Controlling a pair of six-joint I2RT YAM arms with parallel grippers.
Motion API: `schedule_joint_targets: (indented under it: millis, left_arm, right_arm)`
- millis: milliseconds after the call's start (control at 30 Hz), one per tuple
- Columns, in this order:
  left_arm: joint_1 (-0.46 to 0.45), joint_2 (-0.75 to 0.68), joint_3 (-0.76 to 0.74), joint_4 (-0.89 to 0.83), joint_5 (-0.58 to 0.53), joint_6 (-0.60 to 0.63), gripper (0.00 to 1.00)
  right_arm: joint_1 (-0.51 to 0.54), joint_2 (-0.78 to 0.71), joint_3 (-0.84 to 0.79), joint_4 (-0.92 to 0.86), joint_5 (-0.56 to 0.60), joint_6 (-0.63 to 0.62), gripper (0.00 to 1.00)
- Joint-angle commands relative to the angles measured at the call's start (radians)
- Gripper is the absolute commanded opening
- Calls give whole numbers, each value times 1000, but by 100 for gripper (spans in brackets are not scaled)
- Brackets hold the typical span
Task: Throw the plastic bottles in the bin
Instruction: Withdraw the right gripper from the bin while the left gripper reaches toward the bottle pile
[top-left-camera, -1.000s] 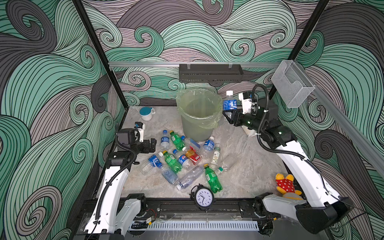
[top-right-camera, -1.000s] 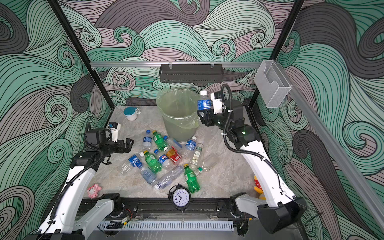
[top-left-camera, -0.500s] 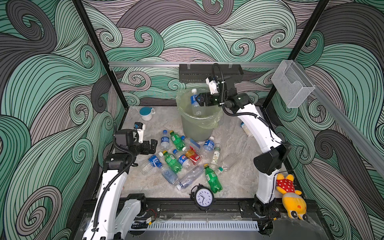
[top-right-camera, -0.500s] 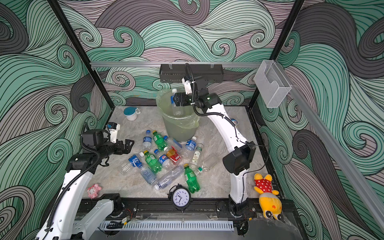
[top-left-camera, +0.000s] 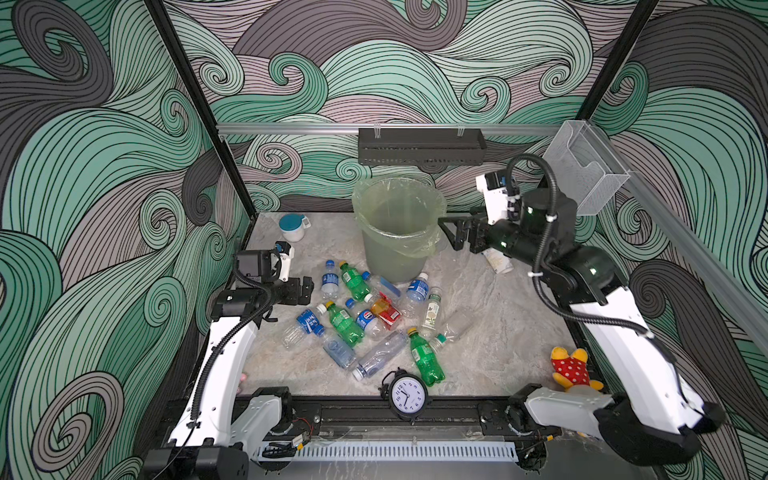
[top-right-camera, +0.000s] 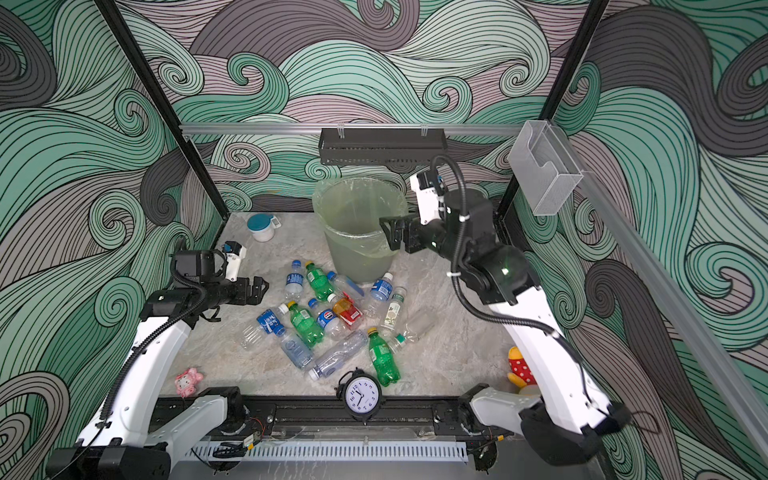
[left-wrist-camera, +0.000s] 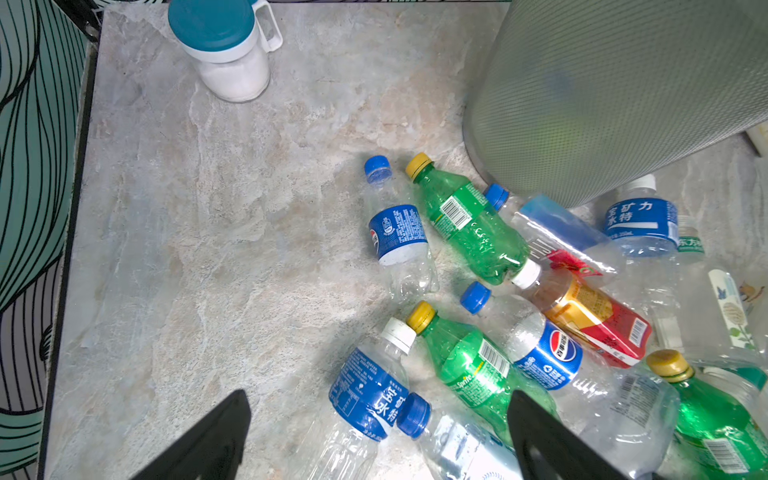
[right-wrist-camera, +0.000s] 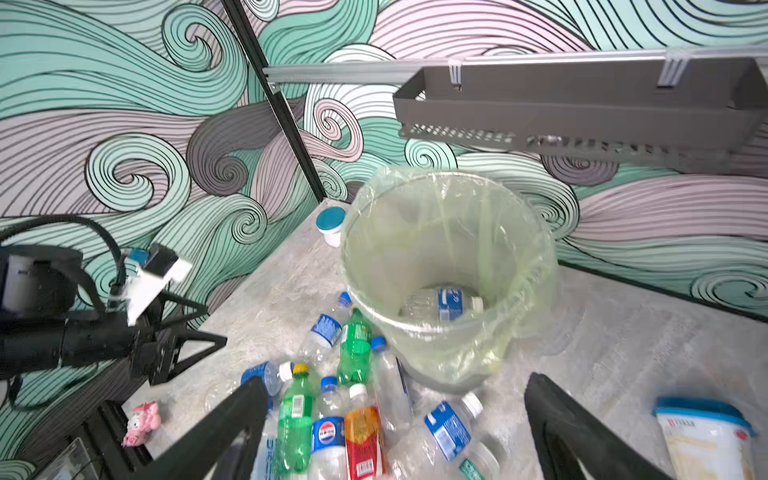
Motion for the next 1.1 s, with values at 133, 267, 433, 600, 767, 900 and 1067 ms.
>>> schedule_joint_targets:
  millis: [133,267,433,600,767,900,1067]
  left_arm:
    - [-9,78,52,-97,18,99,96]
    - [-32,140,84,-167,79,139,96]
    - [-125,260,126,-261,-73,193,96]
    - [-206,367,163,-330,-194,171,91]
    - [-220,397,143,-328,-250,136,91]
    - [-234,397,91,-276,-277,129,87]
    - [-235,414,93,-260,-269,111,85]
  right_arm:
    - [-3,-175,-362,-4,107,41,98]
    - [-3,-241,-490,-7,117,101,98]
    - [-7,-286,-602,10,140,158,99]
    - [-18,-318,-654,20,152,172,99]
    - [-33,-351,-710,20,161,211,99]
    - [-44,-352,-759,19,172,245,98]
    - [-54,-352,-771,21,174,251,98]
